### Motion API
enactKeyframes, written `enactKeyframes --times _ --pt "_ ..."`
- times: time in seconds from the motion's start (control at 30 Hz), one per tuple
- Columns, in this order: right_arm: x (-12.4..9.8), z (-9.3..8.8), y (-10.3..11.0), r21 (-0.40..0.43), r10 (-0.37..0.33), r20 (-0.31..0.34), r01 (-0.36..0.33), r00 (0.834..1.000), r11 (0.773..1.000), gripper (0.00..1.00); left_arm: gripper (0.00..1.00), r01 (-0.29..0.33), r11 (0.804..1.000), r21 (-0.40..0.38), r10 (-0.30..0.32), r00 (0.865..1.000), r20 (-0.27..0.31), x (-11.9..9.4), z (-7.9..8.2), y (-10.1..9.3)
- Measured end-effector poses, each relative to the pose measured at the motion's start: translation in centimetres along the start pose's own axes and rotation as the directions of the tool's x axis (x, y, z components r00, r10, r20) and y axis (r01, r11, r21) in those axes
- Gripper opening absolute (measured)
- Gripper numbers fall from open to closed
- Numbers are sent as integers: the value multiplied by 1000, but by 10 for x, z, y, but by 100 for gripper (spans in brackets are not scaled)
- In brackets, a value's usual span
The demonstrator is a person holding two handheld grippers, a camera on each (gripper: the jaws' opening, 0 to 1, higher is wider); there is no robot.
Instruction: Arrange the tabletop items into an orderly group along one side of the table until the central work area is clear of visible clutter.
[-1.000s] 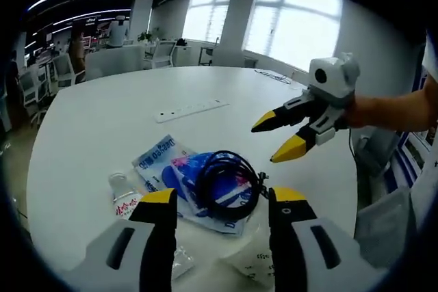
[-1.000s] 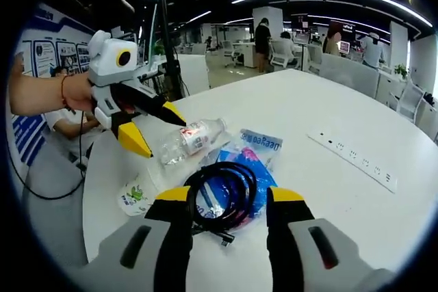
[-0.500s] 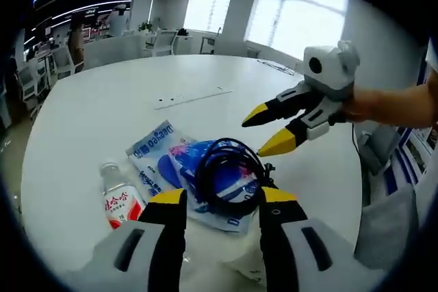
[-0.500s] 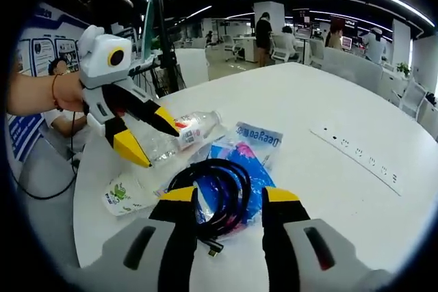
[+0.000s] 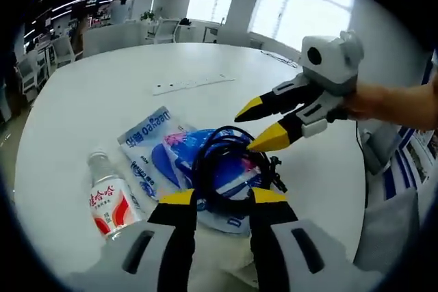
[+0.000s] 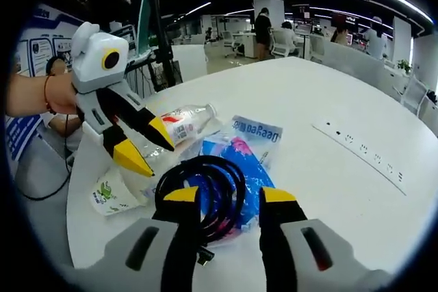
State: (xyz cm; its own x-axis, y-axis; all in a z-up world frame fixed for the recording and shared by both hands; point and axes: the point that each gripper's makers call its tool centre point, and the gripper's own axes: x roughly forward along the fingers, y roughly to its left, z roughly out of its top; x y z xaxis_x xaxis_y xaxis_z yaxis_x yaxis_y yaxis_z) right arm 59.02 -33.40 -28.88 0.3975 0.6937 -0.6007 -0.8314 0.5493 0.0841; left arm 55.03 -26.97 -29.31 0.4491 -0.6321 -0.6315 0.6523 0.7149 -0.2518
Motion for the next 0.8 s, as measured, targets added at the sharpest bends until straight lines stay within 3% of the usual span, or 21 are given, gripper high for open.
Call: enactKeyframes --times 0.13,0.8 --pt "4 -3 -2 -2 -3 -11 3 1000 1000 29 22 -8 1000 -3 7 1000 -22 3 -4 2" --pt "15 -14 -5 8 -23 -53 24 998 1000 14 14 -42 998 -54 37 995 -97 18 -18 6"
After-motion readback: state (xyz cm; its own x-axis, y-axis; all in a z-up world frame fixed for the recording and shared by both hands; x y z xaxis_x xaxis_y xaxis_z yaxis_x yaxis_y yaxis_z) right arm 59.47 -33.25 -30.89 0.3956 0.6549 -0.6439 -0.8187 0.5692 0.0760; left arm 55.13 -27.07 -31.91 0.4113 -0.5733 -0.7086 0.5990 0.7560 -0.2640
